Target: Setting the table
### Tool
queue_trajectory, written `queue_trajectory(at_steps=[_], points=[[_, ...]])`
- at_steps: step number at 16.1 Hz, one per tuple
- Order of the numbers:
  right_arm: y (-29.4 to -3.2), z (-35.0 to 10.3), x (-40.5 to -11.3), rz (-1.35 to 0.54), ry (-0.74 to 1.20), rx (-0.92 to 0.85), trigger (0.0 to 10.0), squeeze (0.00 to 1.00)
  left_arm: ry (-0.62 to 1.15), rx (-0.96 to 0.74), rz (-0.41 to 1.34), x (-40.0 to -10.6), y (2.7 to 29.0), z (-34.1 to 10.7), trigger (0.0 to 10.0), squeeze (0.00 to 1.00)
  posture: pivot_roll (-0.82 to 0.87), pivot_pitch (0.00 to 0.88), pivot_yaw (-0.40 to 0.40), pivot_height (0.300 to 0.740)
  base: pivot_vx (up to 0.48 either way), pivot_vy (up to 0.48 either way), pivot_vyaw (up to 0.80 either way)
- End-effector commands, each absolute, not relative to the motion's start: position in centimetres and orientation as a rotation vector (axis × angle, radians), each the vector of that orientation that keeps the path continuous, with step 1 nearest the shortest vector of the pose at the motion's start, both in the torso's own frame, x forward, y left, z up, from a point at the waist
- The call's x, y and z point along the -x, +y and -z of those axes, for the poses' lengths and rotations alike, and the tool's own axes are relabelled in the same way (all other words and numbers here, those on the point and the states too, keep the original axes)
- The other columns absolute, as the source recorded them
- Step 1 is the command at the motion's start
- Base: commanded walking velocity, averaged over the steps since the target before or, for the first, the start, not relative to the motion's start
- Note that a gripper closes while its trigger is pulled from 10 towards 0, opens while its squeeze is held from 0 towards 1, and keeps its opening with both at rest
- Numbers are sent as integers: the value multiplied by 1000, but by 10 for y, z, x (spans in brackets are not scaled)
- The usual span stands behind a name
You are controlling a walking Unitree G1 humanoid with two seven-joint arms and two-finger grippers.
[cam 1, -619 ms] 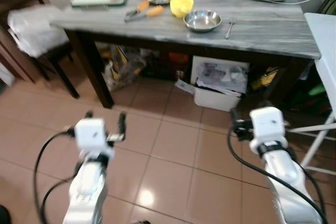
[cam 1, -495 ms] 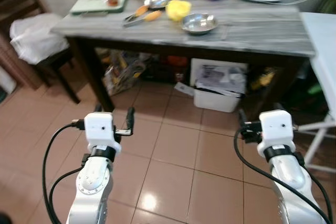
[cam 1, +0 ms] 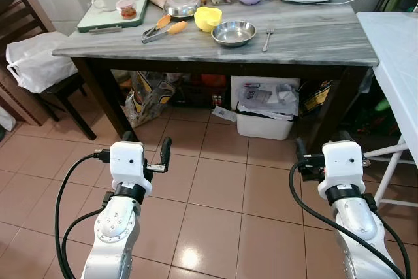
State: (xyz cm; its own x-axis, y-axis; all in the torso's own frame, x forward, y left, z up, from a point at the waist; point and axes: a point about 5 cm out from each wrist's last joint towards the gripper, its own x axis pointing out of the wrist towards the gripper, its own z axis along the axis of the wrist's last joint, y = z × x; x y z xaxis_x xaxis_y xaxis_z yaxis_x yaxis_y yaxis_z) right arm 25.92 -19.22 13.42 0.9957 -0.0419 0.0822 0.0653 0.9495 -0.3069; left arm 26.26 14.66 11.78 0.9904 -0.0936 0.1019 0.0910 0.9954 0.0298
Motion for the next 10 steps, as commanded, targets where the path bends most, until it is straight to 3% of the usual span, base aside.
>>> queue_trajectory(at_steps=[1, 8, 10], points=[[-189, -137, -261, 53, -82, 310, 10000, 0, -89, -28, 85, -261, 152, -116, 10000, 0, -249, 97, 125, 740, 0, 0, 0], [-186, -138, -261, 64, -77, 274, 10000, 0, -72, -36, 91, -260, 152, -113, 10000, 0, -251, 101, 134, 740, 0, 0, 0], [-184, -137, -261, 63, -71, 272, 10000, 0, -69, -35, 93, -259, 151, -111, 10000, 0, -255, 105, 134, 740, 0, 0, -703]])
